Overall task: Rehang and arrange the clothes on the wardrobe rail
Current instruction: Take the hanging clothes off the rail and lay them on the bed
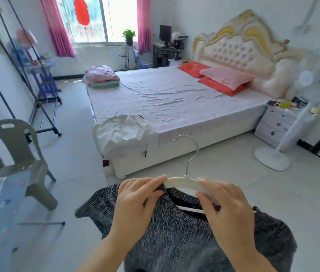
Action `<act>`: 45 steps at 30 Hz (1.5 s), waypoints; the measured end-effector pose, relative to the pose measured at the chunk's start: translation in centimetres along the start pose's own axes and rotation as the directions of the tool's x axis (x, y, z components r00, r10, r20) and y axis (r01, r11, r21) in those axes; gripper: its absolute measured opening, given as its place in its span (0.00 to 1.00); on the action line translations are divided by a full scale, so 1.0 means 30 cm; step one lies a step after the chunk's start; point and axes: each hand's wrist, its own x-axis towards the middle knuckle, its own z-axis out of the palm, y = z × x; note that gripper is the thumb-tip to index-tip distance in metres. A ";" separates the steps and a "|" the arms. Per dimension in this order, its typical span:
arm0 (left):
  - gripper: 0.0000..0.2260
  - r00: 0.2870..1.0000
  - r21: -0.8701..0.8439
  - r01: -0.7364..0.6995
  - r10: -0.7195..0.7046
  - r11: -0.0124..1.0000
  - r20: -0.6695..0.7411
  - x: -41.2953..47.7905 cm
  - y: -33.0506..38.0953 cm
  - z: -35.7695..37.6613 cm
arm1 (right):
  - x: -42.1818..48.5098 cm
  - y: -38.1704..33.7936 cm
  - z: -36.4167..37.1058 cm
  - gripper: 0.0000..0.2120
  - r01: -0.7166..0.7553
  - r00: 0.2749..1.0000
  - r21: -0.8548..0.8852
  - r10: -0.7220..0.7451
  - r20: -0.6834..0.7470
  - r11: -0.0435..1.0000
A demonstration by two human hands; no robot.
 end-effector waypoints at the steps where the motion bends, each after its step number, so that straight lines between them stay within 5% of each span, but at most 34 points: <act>1: 0.15 1.000 0.012 0.014 -0.014 1.000 -0.009 0.028 -0.048 0.002 | 0.035 -0.002 0.056 0.14 -0.003 1.000 0.015 0.003 0.007 1.000; 16: 0.21 0.943 0.236 0.326 -0.297 0.916 -0.150 0.600 -0.653 0.227 | 0.667 0.207 0.912 0.20 -0.002 0.985 0.378 -0.064 0.162 0.926; 22: 0.19 0.903 0.255 0.417 -0.365 0.872 -0.227 0.845 -0.896 0.296 | 0.947 0.259 1.224 0.16 -0.002 0.968 0.442 -0.109 0.226 0.897; 45: 0.19 0.884 0.309 0.460 -0.462 0.832 -0.071 1.653 -2.156 0.541 | 1.741 0.350 2.562 0.14 -0.228 0.869 0.459 -0.034 0.493 0.859</act>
